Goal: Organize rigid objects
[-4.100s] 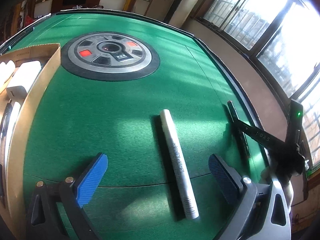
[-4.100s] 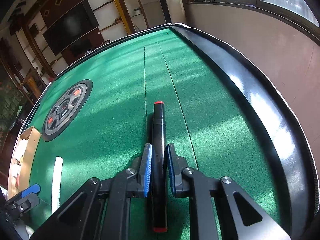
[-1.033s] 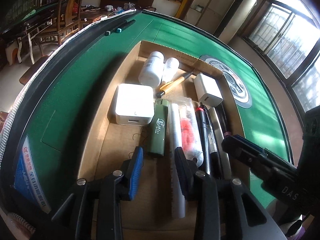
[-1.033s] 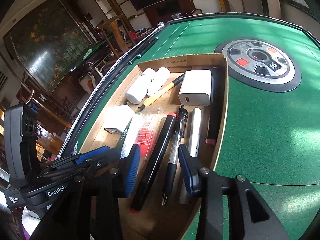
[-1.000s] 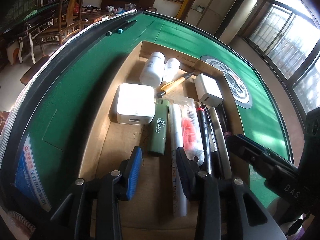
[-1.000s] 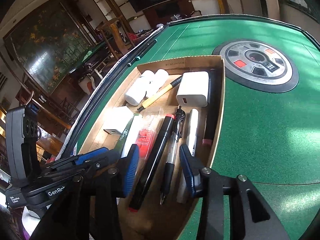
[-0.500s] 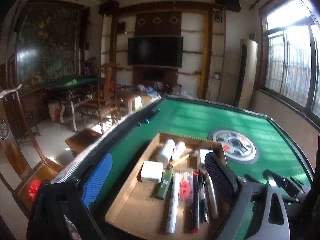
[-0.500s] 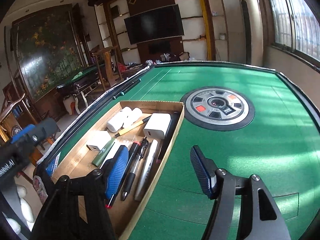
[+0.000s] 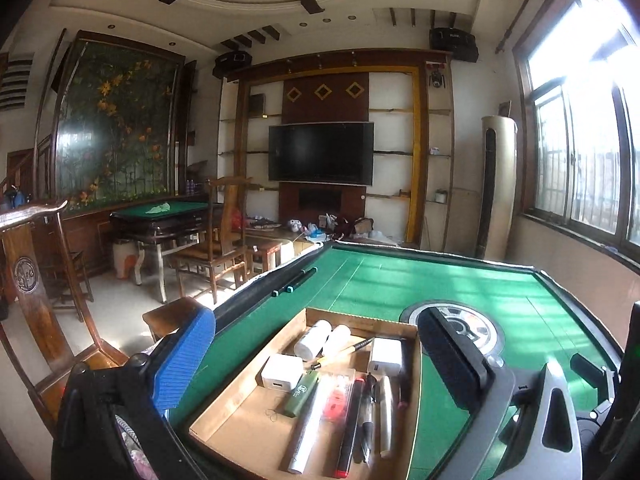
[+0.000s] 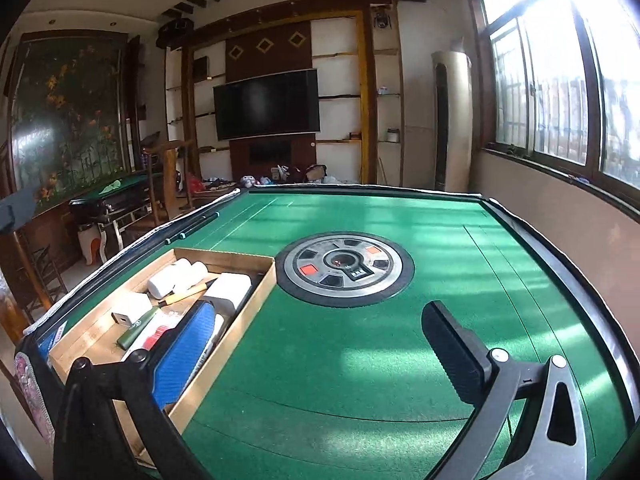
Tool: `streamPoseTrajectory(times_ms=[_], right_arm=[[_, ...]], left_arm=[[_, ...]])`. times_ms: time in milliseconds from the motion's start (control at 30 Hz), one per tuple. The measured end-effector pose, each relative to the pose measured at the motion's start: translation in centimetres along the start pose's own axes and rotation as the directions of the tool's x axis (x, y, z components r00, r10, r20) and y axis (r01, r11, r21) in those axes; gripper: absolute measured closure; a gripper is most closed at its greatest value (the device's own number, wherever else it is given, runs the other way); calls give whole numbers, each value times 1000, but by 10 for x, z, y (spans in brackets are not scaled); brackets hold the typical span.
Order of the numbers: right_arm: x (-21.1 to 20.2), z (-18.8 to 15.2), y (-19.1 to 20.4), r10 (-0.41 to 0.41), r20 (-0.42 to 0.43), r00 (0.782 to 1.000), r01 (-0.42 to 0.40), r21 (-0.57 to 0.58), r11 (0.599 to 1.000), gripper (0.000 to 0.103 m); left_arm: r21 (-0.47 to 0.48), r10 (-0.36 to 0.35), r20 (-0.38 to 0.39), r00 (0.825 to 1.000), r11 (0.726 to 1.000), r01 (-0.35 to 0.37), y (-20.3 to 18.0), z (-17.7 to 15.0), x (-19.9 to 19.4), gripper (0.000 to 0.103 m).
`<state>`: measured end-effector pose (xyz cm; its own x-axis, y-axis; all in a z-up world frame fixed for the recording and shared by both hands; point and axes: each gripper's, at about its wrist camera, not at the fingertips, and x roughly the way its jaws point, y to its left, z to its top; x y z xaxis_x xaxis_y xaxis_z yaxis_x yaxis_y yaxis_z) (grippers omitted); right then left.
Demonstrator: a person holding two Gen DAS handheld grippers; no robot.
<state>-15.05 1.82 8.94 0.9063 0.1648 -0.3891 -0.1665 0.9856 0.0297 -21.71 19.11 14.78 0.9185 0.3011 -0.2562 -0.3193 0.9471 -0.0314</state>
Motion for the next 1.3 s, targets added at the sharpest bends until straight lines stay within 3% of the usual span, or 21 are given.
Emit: streamPoseTrajectory(times_ms=[200,333,567,767,1300], right_arm=[[2,-8,-19,-18,-1,1000,18,49,999,0],[2,-13,-19,6,3,1000,-6,34,999,0],[3,-17,-5,28,-3,1000,-28,-10,1000,0],[4,-19,13,18,-9,1000,-18,-68,997,0],[12,-26,54,-8,-54,999,-2,-185,983,0]], left_arm=[[18,15,-27,1000,1000,-14,-16,1,4,1],[36,53,-20,998,998,-53,-24,2,4,1],[71,112,-89,990,992,-106,-26,-5,22,1],[68,106,-202,974,993,-94,-18,-18,44,1],[-21,74,-319,945,996,-85,20,-40,73,1]])
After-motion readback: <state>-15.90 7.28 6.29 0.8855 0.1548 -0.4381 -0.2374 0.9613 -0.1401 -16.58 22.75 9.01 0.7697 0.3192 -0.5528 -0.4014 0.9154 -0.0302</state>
